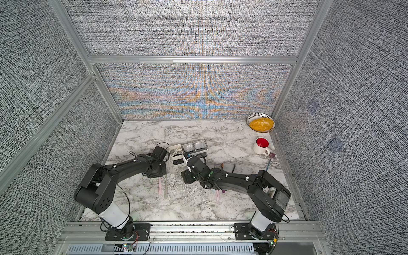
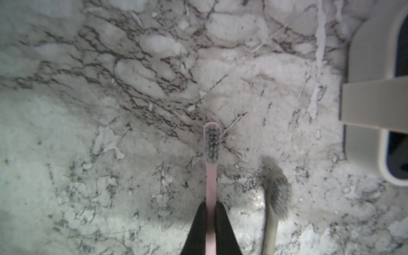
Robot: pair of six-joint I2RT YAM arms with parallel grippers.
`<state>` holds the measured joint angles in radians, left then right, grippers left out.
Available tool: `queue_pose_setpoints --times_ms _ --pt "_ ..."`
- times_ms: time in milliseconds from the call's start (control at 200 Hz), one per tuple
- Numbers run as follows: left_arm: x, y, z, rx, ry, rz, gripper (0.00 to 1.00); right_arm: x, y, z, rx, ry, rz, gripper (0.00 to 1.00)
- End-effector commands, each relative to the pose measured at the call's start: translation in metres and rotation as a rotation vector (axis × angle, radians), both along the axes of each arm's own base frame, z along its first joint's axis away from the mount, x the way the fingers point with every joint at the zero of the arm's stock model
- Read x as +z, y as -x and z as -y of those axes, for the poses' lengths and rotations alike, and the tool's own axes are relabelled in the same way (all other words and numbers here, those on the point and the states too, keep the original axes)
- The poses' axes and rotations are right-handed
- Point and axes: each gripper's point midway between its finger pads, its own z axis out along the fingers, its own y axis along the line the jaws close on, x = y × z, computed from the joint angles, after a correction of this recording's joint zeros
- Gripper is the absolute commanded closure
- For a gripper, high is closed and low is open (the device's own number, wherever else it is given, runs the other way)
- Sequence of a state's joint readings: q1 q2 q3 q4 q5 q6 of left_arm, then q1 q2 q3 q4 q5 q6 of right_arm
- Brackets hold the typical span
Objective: Place the toothbrush into the toothbrush holder
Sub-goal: Pick up the toothbrush from the center of the board.
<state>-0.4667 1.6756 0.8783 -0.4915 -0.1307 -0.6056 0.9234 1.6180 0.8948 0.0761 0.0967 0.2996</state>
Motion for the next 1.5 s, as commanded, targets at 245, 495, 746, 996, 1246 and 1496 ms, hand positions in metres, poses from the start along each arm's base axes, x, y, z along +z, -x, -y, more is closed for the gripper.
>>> queue_pose_setpoints --times_ms 245,495,746,996,1246,1496 --pt "-0.012 0.036 0.007 -0.037 0.072 -0.142 0.65 -0.005 0.001 0.007 -0.019 0.011 0.003 0.21" --pt "-0.012 0.052 -0.009 -0.010 -0.004 -0.207 0.67 -0.006 0.004 0.015 -0.036 0.014 0.012 0.21" --pt "-0.007 0.059 -0.021 -0.020 -0.071 -0.239 0.69 -0.007 0.004 0.017 -0.045 0.001 0.018 0.20" --pt "-0.005 0.057 -0.023 -0.024 -0.087 -0.235 0.63 -0.014 0.008 0.022 -0.044 0.012 0.011 0.20" --pt "-0.027 0.062 -0.024 -0.018 -0.101 -0.269 0.84 -0.016 0.011 0.028 -0.051 0.020 0.010 0.20" --pt "-0.030 0.061 -0.025 -0.009 -0.098 -0.245 0.95 -0.015 0.010 0.028 -0.050 0.025 0.016 0.20"
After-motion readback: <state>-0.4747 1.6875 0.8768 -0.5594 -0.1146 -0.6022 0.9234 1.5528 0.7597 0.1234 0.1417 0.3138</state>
